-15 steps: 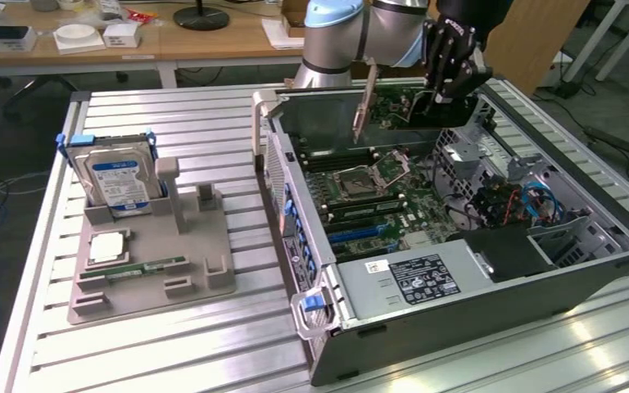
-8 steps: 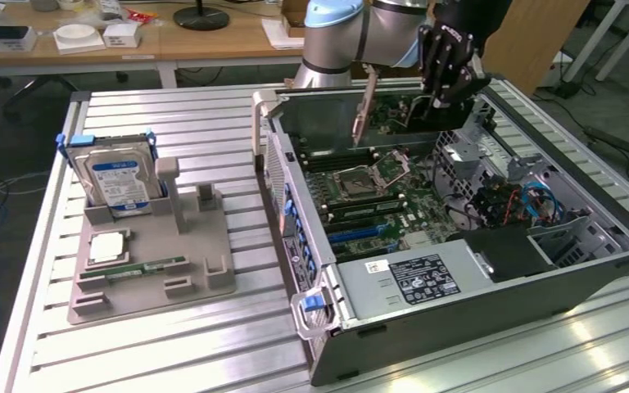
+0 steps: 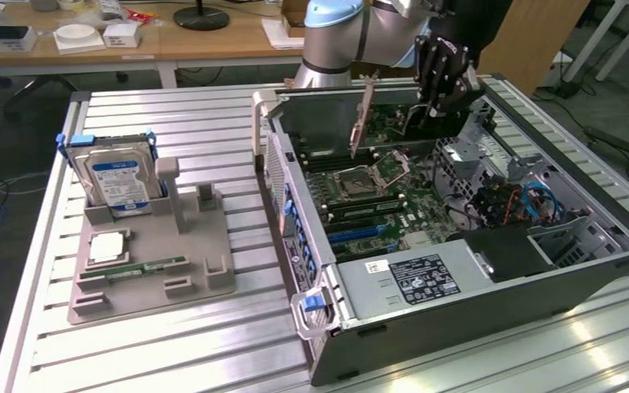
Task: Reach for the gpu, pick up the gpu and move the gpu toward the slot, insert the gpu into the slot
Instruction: 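Insert the gpu into the slot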
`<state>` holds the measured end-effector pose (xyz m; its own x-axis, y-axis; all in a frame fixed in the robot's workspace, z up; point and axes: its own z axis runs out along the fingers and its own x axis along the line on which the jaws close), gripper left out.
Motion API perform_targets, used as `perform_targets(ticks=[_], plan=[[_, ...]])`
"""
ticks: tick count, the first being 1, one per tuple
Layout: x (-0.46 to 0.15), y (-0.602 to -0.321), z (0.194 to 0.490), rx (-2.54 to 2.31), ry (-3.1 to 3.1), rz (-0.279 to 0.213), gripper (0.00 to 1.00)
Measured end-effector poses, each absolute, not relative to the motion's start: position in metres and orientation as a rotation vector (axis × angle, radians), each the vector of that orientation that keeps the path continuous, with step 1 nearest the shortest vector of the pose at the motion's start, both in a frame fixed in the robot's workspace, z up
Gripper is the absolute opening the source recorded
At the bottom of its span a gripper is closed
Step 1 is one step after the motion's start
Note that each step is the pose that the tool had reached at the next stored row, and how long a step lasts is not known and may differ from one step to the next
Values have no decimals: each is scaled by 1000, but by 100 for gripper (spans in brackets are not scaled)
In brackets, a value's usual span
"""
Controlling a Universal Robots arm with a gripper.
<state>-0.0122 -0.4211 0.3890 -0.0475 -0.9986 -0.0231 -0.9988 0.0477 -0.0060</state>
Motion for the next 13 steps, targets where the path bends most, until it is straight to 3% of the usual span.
perform_targets(ticks=[13], plan=[[-14,-422,376,-2156,2257,18,26]])
